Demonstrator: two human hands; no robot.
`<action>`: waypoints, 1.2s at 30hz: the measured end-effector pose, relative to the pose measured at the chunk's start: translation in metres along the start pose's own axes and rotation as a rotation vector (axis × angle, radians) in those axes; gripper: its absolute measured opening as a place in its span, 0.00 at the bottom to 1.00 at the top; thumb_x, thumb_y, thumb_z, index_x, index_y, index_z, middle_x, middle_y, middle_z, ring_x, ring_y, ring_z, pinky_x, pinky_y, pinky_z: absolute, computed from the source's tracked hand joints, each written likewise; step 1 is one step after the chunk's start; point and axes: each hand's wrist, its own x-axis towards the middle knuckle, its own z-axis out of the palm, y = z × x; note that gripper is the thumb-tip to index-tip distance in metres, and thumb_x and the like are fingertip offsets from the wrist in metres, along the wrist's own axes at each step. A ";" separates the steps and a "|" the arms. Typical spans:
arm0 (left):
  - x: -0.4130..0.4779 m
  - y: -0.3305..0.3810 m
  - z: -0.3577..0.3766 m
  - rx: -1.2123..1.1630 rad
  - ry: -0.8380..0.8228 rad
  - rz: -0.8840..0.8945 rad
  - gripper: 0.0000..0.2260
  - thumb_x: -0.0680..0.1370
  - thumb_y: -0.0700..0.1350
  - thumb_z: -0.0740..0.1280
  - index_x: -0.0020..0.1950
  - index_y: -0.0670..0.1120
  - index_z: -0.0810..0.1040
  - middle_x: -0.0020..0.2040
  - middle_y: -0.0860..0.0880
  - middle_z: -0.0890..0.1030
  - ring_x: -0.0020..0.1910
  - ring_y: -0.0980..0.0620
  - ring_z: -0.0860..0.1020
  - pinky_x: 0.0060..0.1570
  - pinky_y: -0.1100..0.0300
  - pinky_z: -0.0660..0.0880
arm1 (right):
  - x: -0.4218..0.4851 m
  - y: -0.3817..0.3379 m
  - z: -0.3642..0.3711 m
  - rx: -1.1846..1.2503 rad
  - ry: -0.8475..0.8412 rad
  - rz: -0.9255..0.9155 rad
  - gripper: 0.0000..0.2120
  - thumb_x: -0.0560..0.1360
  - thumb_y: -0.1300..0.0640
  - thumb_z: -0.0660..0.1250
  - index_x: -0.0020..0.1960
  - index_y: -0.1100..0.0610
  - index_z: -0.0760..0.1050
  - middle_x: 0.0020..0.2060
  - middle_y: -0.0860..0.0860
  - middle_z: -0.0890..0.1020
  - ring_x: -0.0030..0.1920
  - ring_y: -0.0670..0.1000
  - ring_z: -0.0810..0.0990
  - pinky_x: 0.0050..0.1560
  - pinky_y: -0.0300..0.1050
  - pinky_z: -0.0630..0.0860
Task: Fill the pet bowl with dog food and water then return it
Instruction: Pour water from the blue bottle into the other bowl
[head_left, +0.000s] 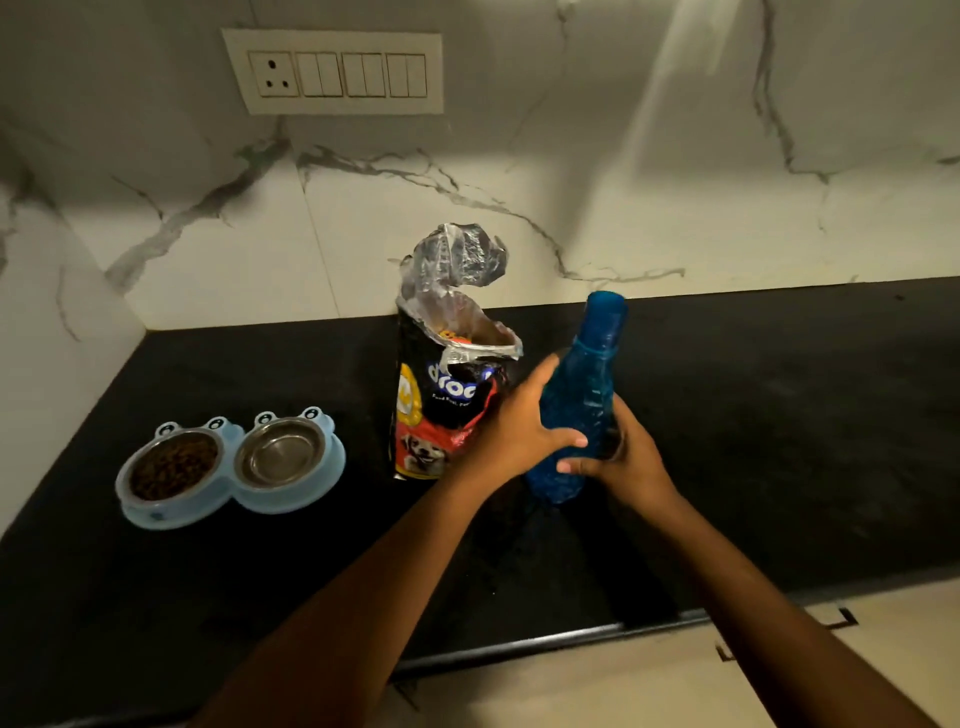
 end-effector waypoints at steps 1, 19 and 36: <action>0.006 -0.001 0.003 0.011 0.004 -0.009 0.48 0.63 0.44 0.78 0.78 0.55 0.58 0.73 0.49 0.71 0.71 0.50 0.71 0.70 0.46 0.70 | 0.007 0.000 -0.005 -0.018 -0.014 0.007 0.47 0.62 0.65 0.82 0.74 0.47 0.65 0.60 0.33 0.75 0.58 0.28 0.75 0.56 0.26 0.70; 0.058 -0.005 0.017 0.169 0.197 0.005 0.48 0.67 0.38 0.79 0.79 0.58 0.54 0.73 0.48 0.72 0.69 0.51 0.74 0.66 0.48 0.74 | 0.080 0.009 -0.043 -0.003 -0.157 0.126 0.36 0.65 0.68 0.80 0.68 0.51 0.72 0.59 0.43 0.80 0.61 0.47 0.78 0.66 0.52 0.76; -0.046 -0.064 0.034 0.081 0.134 -0.184 0.28 0.76 0.37 0.71 0.74 0.44 0.68 0.71 0.48 0.73 0.65 0.51 0.76 0.58 0.58 0.78 | 0.023 0.042 0.025 -0.094 0.027 0.424 0.30 0.73 0.48 0.75 0.70 0.54 0.67 0.55 0.52 0.81 0.54 0.52 0.82 0.58 0.50 0.79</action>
